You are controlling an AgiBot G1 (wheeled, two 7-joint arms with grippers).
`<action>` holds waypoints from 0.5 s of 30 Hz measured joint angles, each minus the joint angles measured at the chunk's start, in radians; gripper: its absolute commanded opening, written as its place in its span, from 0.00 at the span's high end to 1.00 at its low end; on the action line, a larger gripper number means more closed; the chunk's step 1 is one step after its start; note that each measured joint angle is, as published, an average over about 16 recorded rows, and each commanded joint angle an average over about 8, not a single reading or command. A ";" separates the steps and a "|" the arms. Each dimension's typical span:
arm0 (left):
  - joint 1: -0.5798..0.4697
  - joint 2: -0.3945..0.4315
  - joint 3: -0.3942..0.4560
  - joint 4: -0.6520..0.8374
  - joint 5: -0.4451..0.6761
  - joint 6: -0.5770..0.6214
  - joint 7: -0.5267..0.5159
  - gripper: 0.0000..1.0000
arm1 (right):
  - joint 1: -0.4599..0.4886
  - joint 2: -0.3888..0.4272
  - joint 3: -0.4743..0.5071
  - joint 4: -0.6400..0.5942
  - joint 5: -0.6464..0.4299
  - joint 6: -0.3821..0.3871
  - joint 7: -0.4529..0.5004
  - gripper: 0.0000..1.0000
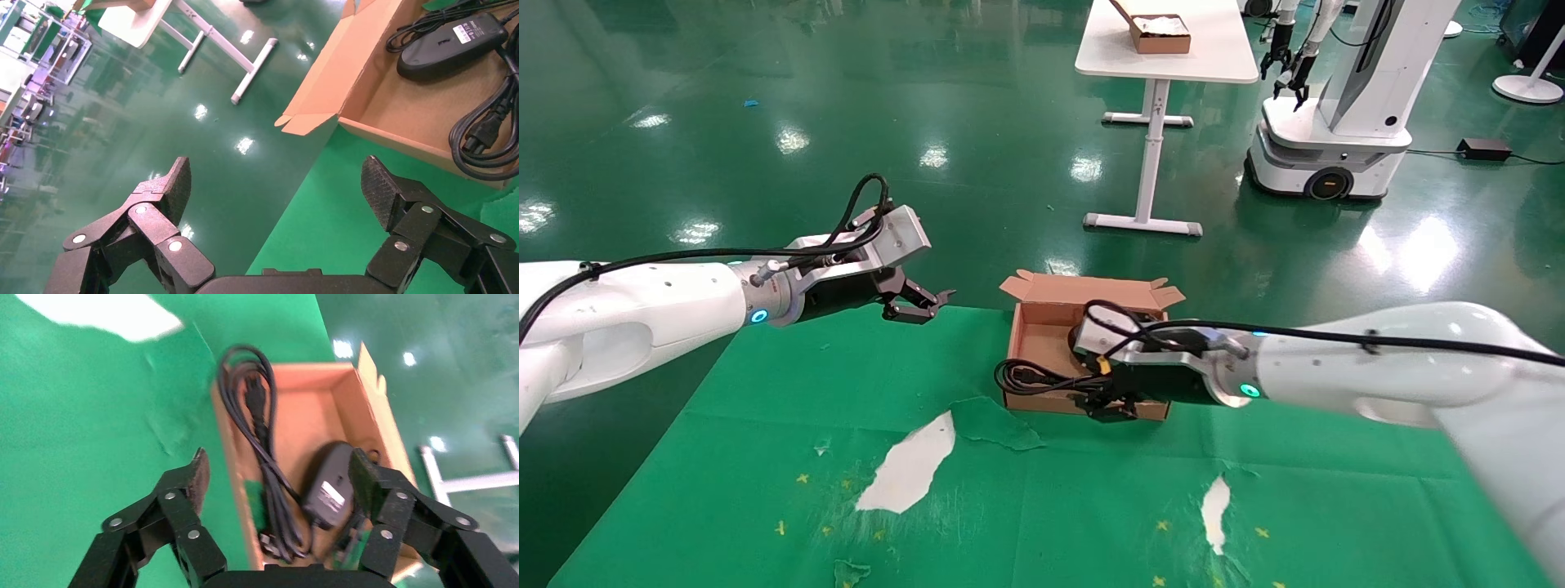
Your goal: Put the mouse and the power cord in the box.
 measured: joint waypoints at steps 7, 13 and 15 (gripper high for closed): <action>0.012 -0.011 -0.013 -0.019 -0.006 0.015 -0.012 0.00 | -0.074 0.089 0.084 0.099 0.116 -0.091 0.025 0.00; 0.050 -0.045 -0.052 -0.076 -0.026 0.059 -0.049 0.00 | -0.137 0.164 0.155 0.184 0.215 -0.169 0.047 0.00; 0.068 -0.061 -0.072 -0.103 -0.035 0.080 -0.067 0.00 | -0.158 0.190 0.179 0.213 0.249 -0.195 0.054 0.00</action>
